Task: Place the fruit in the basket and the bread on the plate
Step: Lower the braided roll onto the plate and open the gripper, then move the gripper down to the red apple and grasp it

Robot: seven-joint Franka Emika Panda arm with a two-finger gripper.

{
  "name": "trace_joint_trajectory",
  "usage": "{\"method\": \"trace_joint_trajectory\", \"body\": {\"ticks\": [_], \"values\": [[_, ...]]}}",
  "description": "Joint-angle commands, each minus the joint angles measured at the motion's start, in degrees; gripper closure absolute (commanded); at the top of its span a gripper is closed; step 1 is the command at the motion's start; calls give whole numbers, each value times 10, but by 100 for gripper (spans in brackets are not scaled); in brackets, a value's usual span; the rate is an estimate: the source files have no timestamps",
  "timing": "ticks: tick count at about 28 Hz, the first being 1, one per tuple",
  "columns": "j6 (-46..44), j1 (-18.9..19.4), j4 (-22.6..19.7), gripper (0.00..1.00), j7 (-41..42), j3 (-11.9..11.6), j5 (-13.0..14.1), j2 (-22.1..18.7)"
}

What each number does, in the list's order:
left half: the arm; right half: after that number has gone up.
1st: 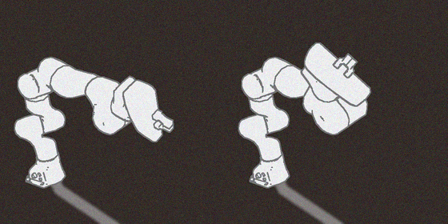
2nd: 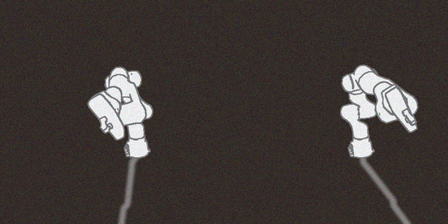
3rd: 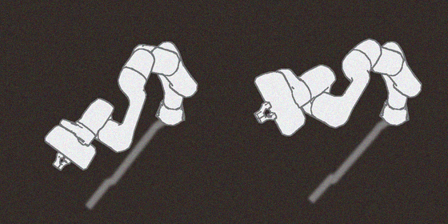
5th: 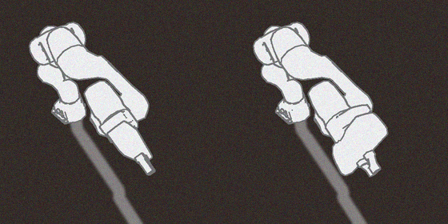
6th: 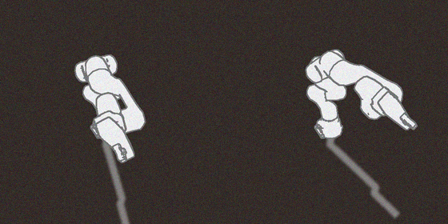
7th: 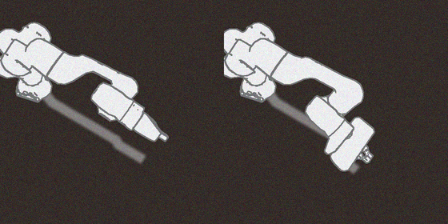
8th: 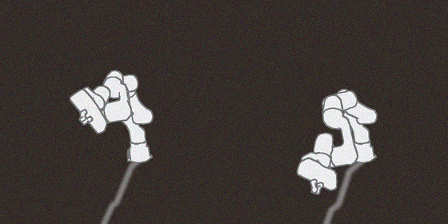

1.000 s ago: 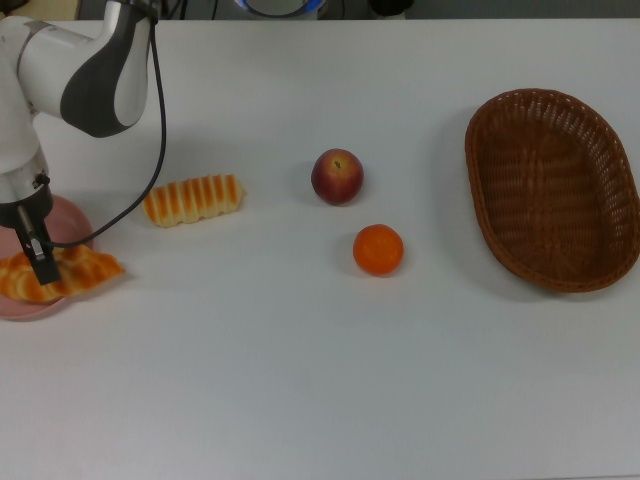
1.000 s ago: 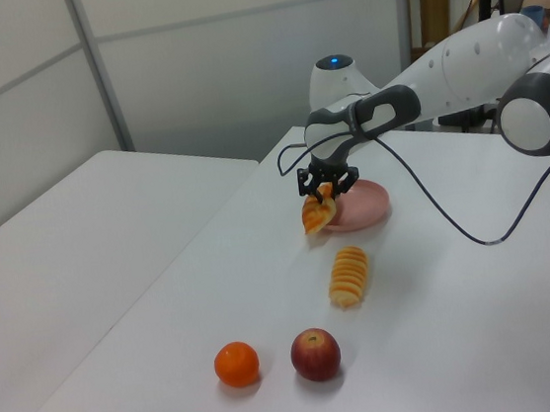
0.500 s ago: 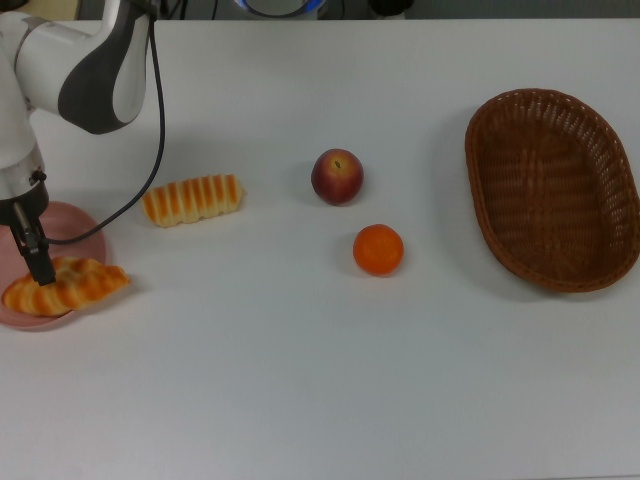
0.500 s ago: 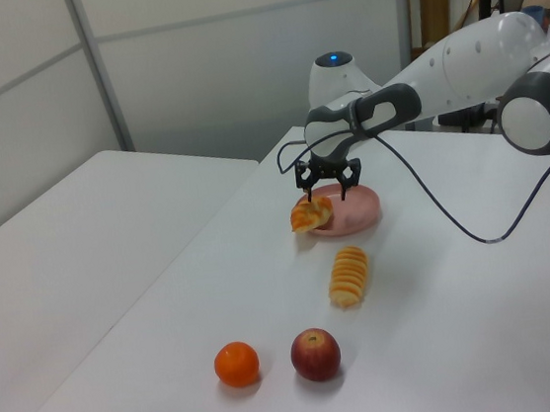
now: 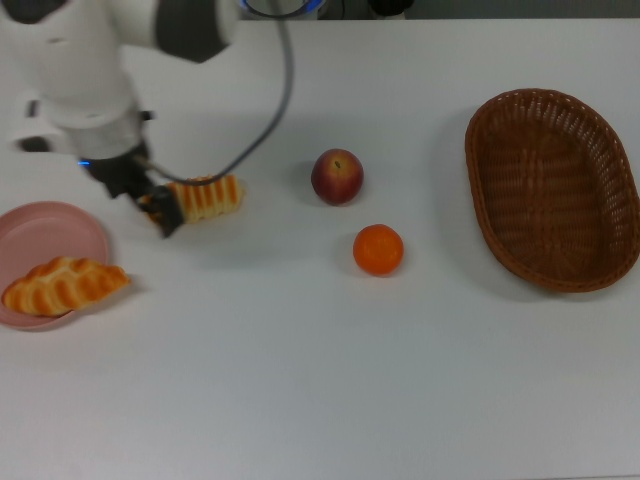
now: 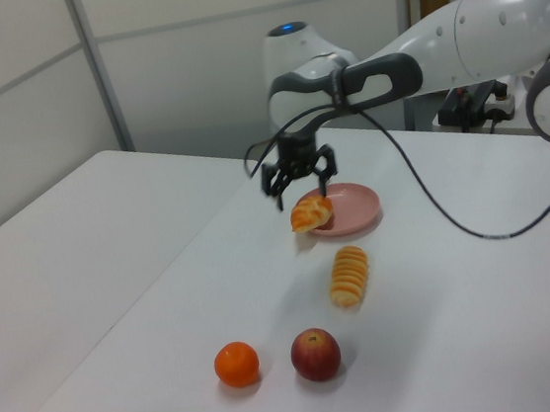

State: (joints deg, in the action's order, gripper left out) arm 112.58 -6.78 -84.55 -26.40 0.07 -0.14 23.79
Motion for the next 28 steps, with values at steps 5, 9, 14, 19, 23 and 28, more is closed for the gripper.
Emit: {"method": "trace_joint_trajectory", "body": {"ticks": [5,9,14,19,23,28], "values": [[-14,121,-62,0,46,-13,-38,-18],[-15,163,-76,0,67,-15,-41,-21],[-14,197,-99,0,73,-16,-42,-39],[-14,231,-152,0,83,-16,-49,-86],[-12,248,-191,0,90,-16,-49,-113],[-4,251,-220,0,90,-16,-49,-113]]}}
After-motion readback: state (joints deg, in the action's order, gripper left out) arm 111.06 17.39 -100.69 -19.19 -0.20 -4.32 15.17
